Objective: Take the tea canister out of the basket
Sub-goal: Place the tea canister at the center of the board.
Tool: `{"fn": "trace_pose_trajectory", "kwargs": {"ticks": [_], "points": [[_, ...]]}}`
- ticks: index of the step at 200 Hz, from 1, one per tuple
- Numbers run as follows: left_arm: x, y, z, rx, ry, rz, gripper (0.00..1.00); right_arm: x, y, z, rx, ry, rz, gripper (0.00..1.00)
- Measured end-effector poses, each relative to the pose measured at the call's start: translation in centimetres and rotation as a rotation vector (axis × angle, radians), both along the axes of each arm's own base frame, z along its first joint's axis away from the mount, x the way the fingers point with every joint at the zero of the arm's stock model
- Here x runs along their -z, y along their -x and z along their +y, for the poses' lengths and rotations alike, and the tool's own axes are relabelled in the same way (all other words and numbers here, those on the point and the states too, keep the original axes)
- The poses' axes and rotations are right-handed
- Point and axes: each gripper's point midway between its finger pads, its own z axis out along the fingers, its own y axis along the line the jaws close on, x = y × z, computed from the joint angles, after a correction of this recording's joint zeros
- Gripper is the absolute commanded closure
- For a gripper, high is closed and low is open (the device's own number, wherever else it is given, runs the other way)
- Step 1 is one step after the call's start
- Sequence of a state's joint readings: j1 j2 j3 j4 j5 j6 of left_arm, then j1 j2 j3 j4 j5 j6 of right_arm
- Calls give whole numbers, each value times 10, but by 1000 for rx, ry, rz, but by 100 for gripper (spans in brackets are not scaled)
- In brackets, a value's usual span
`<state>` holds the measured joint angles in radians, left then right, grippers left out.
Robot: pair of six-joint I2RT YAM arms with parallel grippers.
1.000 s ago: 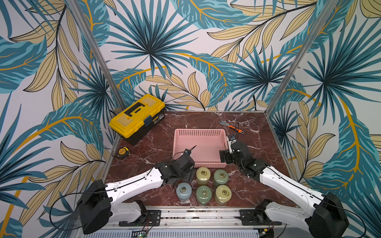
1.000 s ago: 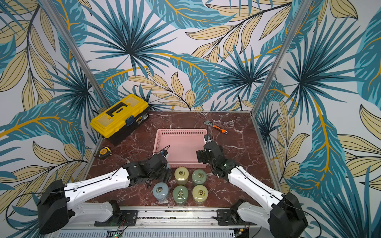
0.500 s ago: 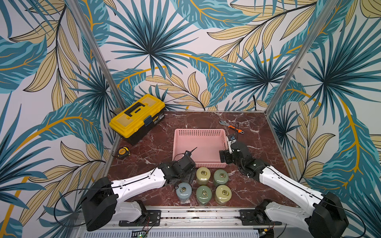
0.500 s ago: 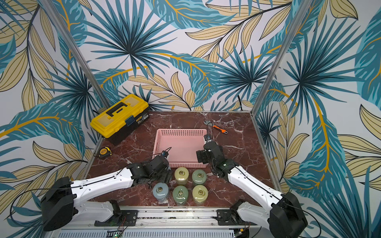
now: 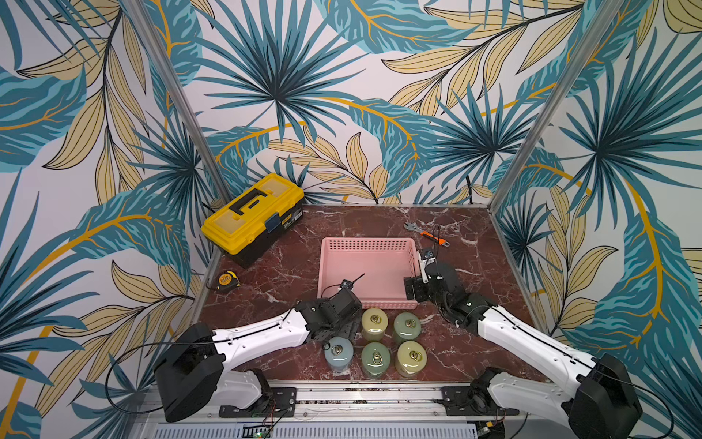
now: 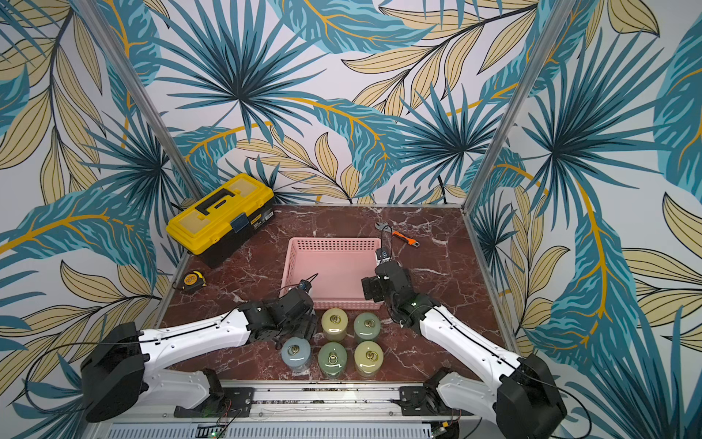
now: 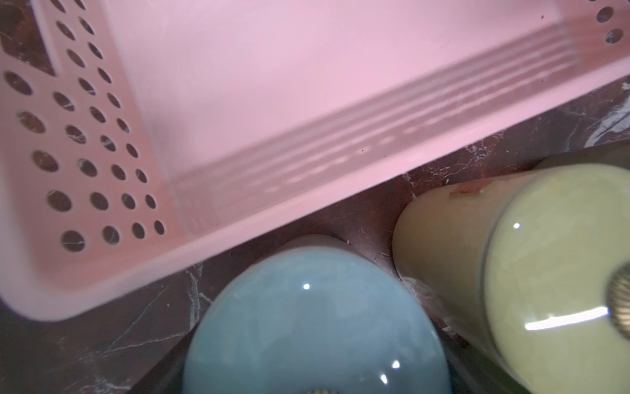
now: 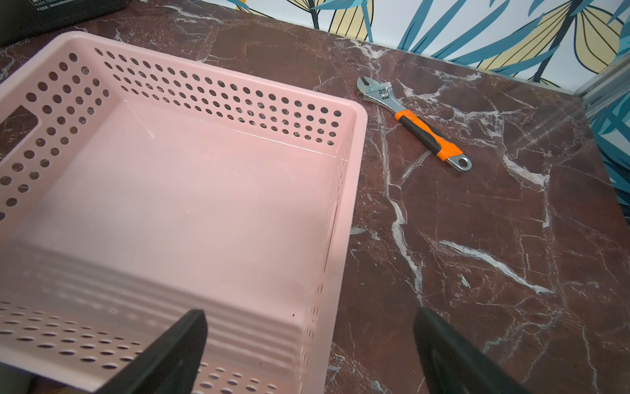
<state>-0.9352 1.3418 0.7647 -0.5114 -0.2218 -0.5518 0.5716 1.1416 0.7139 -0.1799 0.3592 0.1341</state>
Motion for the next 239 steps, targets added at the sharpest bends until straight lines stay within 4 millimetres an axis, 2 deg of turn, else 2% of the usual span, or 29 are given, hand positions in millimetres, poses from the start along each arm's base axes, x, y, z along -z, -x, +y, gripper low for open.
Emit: {"fn": "trace_pose_trajectory", "kwargs": {"ticks": [37,87,112,211,239], "points": [[1,-1,-1,-1,-6,-6,53,1,0,0,0,1,2,1],[2,-1,-1,-9,-13,-15,25,1,0,0,0,0,1,1],[2,-2,-1,-14,-13,-16,17,1,0,0,0,0,1,1],[2,-2,-2,-20,-6,-17,0,1,0,0,0,0,1,1],[1,-2,-2,-23,-5,-17,0,1,0,0,0,0,1,1]]}}
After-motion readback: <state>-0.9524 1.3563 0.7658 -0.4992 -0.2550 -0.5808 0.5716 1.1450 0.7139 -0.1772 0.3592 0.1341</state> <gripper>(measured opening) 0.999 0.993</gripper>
